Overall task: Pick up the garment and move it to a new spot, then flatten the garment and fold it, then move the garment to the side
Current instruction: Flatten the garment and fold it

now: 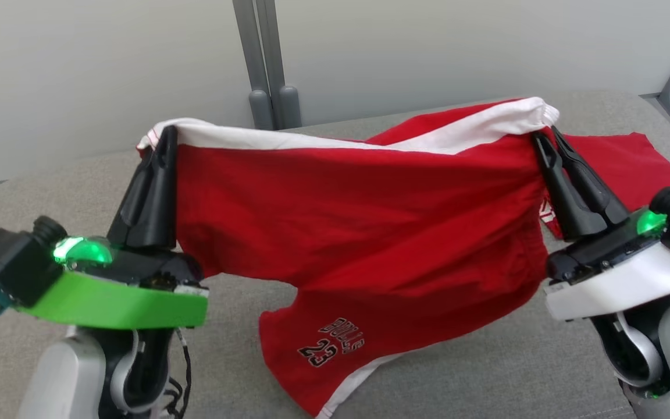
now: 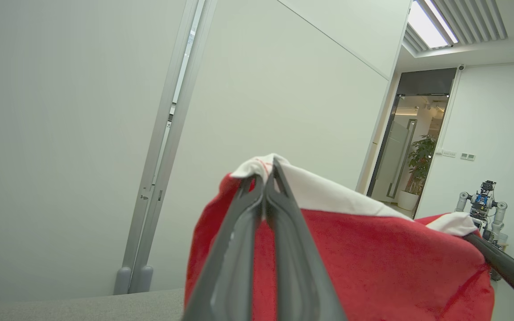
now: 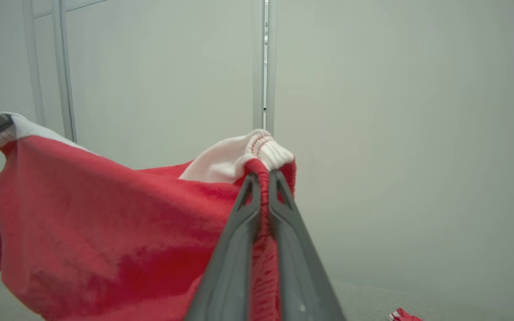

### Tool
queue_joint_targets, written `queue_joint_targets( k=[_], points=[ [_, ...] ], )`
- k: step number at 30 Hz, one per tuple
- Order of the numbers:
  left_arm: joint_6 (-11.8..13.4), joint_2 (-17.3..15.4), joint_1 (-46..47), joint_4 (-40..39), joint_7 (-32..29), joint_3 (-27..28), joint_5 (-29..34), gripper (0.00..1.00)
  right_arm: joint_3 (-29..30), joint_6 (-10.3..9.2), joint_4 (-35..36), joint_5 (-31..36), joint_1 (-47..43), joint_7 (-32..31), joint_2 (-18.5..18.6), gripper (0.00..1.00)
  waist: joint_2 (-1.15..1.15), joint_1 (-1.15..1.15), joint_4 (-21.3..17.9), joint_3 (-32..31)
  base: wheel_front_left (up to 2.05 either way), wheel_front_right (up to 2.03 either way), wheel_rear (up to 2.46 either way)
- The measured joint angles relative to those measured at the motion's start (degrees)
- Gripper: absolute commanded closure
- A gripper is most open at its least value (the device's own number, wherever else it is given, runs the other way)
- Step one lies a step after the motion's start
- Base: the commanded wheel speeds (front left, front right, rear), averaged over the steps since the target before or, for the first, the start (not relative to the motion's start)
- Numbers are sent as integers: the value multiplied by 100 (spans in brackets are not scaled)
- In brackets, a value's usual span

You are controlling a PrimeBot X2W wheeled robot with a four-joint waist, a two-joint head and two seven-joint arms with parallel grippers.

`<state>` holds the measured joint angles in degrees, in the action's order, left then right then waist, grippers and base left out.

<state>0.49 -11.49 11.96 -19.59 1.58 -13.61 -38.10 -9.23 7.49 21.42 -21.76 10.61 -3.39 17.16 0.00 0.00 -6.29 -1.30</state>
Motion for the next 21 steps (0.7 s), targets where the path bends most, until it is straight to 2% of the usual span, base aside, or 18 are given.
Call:
queue_joint_targets(
  k=[4, 9, 16, 19, 21],
  points=[
    [-79, -197, 654, 642, -224, 154, -56, 100, -286, 0, -715, -93, 735, -16, -26, 100, 0, 0, 5, 192, 0, 0, 0],
    [-308, -436, 2113, 1970, -205, 260, 188, 100, -587, 1, -2384, -94, 2332, 480, -299, 100, 0, 0, 5, 574, 0, 0, 0],
    [-530, -501, 4287, 3642, 641, 234, 709, 100, -692, 5, -4676, 701, 4511, 1684, -944, 100, 0, 0, 5, 1185, 0, 0, 0],
    [-604, -428, 4809, 4147, 1034, 140, 886, 100, -500, 5, -5289, 1145, 5018, 1827, -1139, 100, 0, 0, 12, 1443, 0, 0, 0],
    [-628, -320, 4868, 4458, 1187, 138, 892, 100, -354, 5, -5414, 1333, 5050, 1838, -1256, 100, 0, 0, 23, 1616, 0, 0, 0]
  ],
)
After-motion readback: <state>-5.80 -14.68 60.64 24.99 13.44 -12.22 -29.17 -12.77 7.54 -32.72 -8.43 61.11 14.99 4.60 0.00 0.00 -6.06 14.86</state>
